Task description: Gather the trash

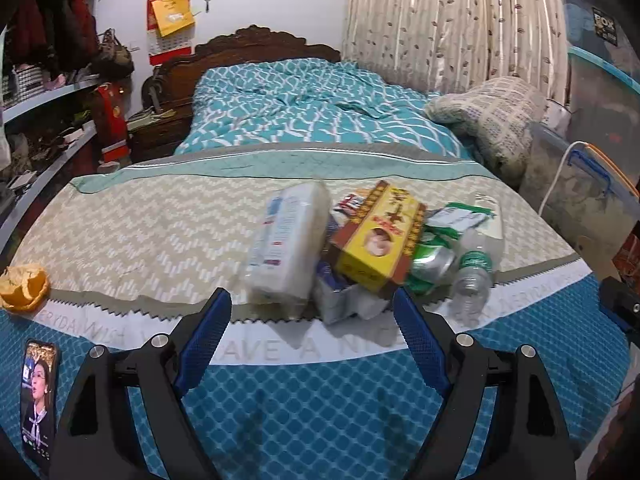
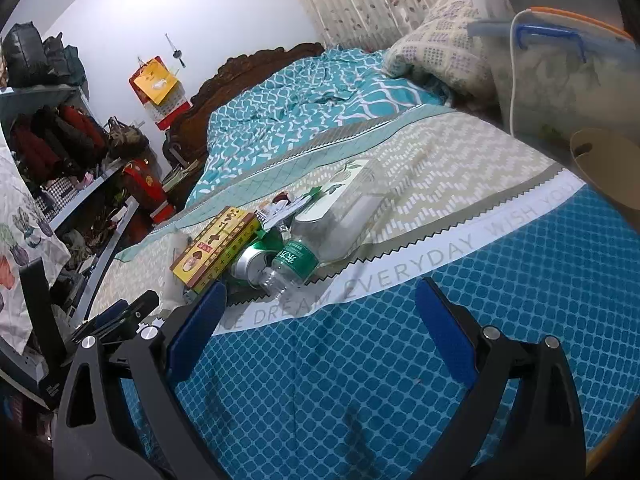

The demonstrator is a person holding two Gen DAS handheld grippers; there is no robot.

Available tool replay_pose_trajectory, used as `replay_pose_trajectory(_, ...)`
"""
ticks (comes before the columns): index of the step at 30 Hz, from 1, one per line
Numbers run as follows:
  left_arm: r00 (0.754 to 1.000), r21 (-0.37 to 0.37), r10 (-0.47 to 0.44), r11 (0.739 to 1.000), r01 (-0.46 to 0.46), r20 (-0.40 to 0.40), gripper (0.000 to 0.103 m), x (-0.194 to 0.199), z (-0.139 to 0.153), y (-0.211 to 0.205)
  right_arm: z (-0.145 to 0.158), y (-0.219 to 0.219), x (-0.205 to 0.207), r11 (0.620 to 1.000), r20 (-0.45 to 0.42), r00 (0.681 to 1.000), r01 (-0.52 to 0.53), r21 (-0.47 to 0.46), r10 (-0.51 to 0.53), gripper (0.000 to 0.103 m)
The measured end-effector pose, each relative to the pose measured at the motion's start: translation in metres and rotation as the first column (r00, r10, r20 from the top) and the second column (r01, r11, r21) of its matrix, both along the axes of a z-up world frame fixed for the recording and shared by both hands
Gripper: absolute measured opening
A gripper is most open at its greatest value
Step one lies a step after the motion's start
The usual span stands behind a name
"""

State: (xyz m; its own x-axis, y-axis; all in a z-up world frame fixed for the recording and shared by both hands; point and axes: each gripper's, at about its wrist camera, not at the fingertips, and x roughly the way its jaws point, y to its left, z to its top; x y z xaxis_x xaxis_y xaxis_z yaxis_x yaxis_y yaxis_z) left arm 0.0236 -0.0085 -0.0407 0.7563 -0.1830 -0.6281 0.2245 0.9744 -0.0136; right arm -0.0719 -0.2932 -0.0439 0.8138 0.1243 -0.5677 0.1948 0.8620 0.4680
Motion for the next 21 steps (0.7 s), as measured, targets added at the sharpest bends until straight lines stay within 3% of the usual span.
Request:
replay_pose_trajectory(13,0.995,0.014,0.077,0.997,-0.078,0.06,0.079,0.006,-0.023,0.034,-0.008,0.008,0.013,1.0,-0.031,0.999,-0.029,0.004,0.029,0.095)
replay_pose_trajectory(21,0.997,-0.08,0.076,0.994,-0.074,0.023,0.079,0.013,-0.026,0.05,-0.007,0.022,0.034,0.995,-0.023,0.994,-0.104,0.006,0.104,0.092)
